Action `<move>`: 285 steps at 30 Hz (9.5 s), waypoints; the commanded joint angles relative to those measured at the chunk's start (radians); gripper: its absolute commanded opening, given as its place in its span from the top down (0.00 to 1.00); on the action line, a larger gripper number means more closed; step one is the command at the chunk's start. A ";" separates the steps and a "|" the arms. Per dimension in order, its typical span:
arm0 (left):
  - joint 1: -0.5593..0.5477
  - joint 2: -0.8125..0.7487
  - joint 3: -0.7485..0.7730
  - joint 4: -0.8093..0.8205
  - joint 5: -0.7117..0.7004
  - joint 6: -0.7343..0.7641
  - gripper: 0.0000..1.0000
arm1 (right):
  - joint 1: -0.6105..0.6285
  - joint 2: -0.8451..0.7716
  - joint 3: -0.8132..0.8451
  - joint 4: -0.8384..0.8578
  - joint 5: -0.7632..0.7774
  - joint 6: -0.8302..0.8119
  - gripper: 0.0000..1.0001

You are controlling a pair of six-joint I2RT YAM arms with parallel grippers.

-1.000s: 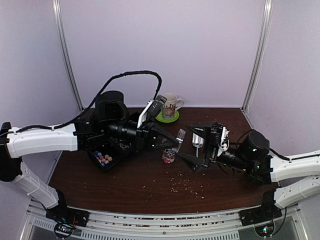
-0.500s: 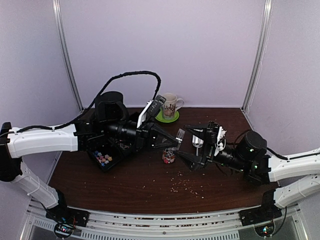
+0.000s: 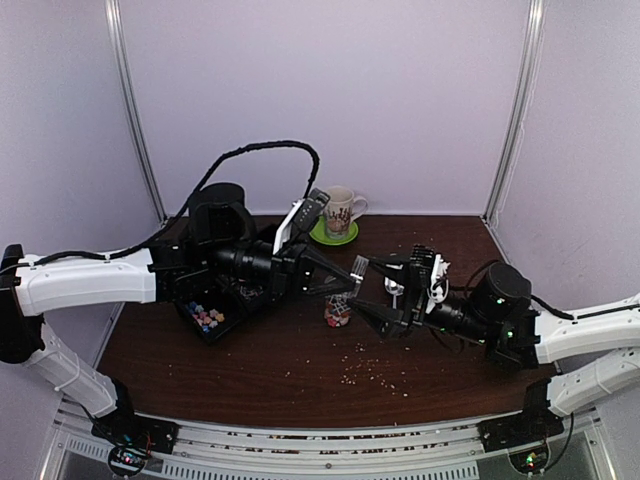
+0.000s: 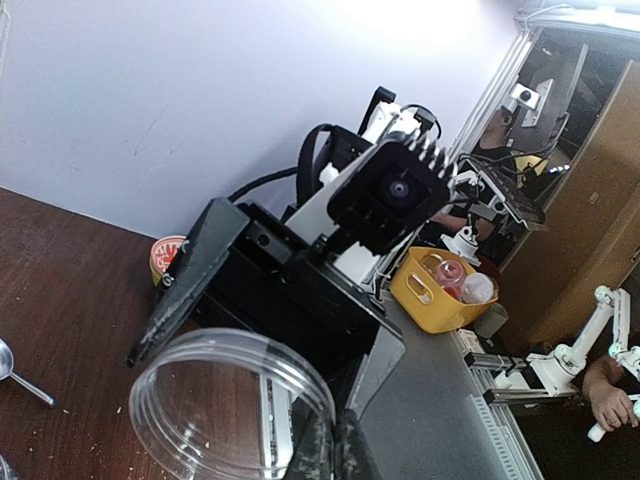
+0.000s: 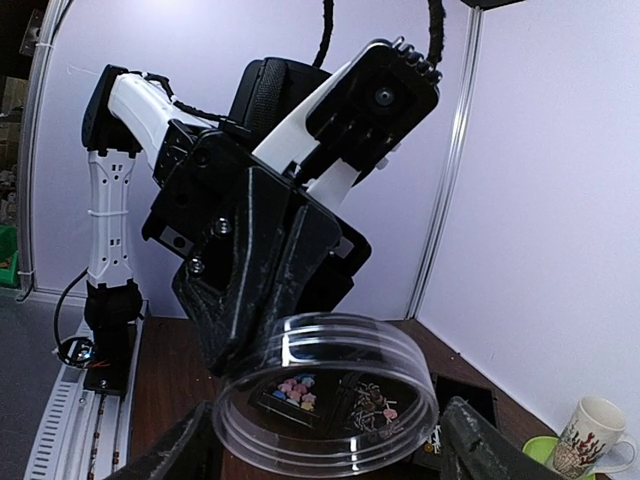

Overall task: Pack the candies
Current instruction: Pass from the left arm to the right, then hold the packing bottle at the center of the board, then place the box lid on the packing bottle.

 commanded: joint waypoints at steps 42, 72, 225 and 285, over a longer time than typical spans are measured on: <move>0.081 -0.136 -0.105 -0.037 -0.112 0.058 0.20 | 0.000 -0.034 0.057 -0.144 0.103 0.019 0.37; 0.133 0.429 -0.350 0.522 -0.679 0.344 0.02 | -0.067 -0.278 0.130 -0.712 0.377 0.174 0.36; -0.016 0.937 -0.127 1.068 -0.264 0.422 0.38 | -0.139 0.619 1.002 -1.910 0.203 0.116 0.35; -0.016 0.934 -0.137 1.041 -0.346 0.426 0.37 | -0.213 0.450 0.862 -1.813 0.090 0.197 0.06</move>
